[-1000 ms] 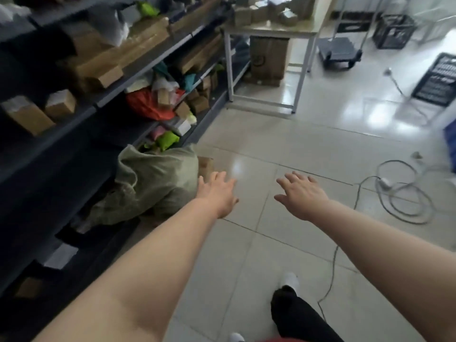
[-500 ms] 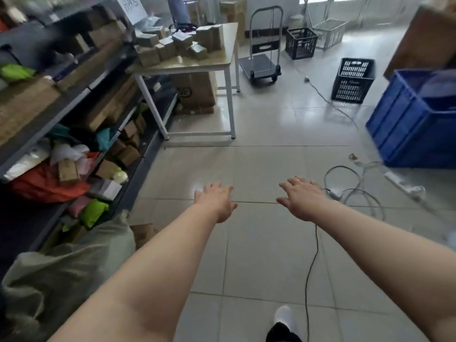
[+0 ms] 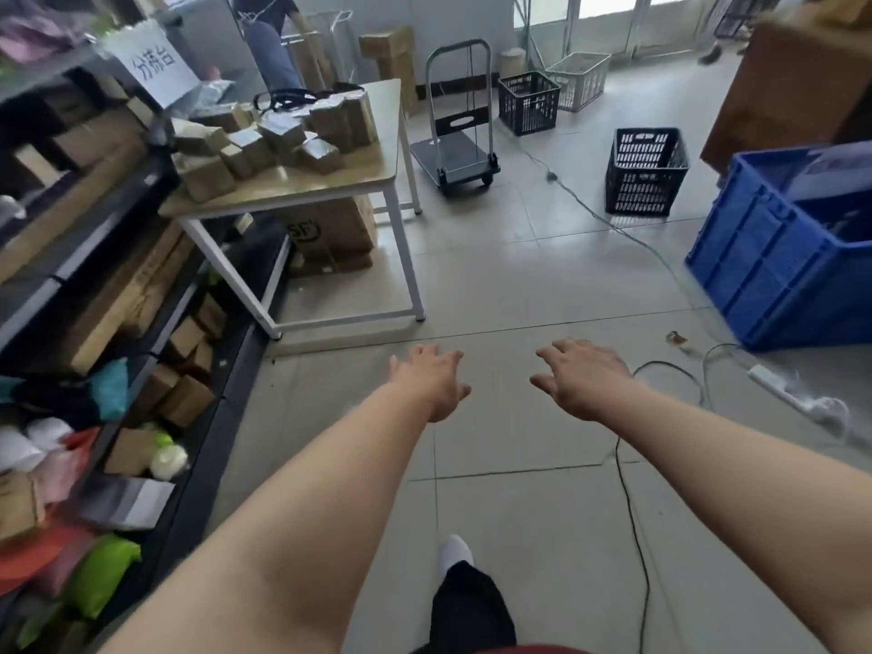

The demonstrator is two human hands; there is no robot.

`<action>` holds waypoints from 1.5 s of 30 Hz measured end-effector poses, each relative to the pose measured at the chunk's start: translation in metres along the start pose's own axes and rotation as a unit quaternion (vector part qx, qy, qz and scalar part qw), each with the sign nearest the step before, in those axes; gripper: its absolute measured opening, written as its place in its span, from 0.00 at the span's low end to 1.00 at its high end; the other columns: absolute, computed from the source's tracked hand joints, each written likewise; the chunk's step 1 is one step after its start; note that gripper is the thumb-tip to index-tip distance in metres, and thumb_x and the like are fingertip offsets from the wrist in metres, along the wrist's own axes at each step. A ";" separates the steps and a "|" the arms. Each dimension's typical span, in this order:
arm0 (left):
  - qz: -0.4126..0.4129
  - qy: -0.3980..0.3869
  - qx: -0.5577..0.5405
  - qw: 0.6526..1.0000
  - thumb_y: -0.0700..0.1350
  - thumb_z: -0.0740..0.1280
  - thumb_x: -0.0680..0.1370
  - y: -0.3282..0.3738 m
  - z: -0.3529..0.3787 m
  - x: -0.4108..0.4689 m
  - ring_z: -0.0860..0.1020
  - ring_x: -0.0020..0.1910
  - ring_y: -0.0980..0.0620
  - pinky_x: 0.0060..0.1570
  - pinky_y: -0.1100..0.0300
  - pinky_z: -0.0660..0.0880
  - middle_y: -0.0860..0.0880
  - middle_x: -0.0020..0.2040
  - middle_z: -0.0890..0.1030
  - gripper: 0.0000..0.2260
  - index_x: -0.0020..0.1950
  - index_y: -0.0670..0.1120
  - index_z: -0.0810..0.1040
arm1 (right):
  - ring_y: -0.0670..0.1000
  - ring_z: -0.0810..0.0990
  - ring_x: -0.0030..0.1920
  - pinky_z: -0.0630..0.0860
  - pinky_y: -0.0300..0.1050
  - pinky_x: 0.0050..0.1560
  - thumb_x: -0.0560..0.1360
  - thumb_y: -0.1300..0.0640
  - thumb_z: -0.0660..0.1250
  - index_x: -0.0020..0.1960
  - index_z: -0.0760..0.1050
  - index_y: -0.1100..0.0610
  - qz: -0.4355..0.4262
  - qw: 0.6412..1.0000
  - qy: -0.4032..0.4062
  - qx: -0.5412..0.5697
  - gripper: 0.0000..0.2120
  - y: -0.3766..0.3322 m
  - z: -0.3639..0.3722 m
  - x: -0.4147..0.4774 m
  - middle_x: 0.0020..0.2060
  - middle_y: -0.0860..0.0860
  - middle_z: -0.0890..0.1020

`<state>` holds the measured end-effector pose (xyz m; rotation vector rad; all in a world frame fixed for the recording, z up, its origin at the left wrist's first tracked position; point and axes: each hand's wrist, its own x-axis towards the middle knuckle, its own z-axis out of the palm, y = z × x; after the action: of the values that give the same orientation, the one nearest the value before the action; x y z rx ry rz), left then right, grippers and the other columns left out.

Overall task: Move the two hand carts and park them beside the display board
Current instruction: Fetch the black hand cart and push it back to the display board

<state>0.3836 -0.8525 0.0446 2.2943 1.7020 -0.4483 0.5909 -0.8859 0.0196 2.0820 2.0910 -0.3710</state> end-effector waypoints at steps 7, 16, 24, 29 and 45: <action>0.058 -0.012 0.010 0.998 0.57 0.59 0.79 -0.037 -0.080 0.157 0.60 0.72 0.43 0.69 0.42 0.59 0.46 0.74 0.63 0.25 0.75 0.53 0.60 | 0.55 0.65 0.70 0.64 0.53 0.63 0.79 0.40 0.51 0.71 0.63 0.50 0.088 0.996 -0.005 0.035 0.25 0.017 -0.066 0.137 0.70 0.51 0.68; 0.078 -0.025 0.012 0.997 0.58 0.60 0.79 -0.029 -0.143 0.333 0.59 0.72 0.42 0.67 0.43 0.62 0.47 0.74 0.63 0.27 0.75 0.52 0.58 | 0.56 0.65 0.70 0.64 0.54 0.64 0.79 0.41 0.51 0.73 0.61 0.51 0.117 0.991 -0.003 0.058 0.26 0.073 -0.117 0.290 0.71 0.52 0.66; 0.036 -0.014 0.028 0.999 0.58 0.60 0.78 0.003 -0.222 0.501 0.61 0.70 0.42 0.66 0.42 0.65 0.47 0.73 0.64 0.27 0.75 0.52 0.59 | 0.56 0.65 0.70 0.64 0.54 0.66 0.78 0.40 0.52 0.72 0.62 0.50 0.080 0.994 0.000 0.074 0.26 0.158 -0.169 0.456 0.71 0.52 0.66; 0.029 0.008 -0.001 1.000 0.58 0.60 0.78 0.030 -0.268 0.590 0.63 0.69 0.43 0.64 0.44 0.66 0.47 0.72 0.64 0.26 0.75 0.53 0.59 | 0.56 0.65 0.69 0.64 0.54 0.65 0.78 0.40 0.52 0.72 0.62 0.51 0.060 0.997 -0.002 0.055 0.26 0.211 -0.210 0.546 0.71 0.52 0.66; 0.026 0.012 -0.002 1.000 0.58 0.59 0.78 0.006 -0.385 0.904 0.61 0.70 0.42 0.65 0.44 0.64 0.46 0.73 0.64 0.26 0.75 0.53 0.59 | 0.56 0.64 0.70 0.63 0.55 0.68 0.78 0.40 0.52 0.73 0.61 0.51 0.065 0.997 -0.001 0.043 0.26 0.297 -0.304 0.857 0.71 0.52 0.66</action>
<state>0.6710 0.0868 0.0491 2.3443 1.6483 -0.4075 0.8933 0.0211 0.0436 2.2496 1.9582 -0.4506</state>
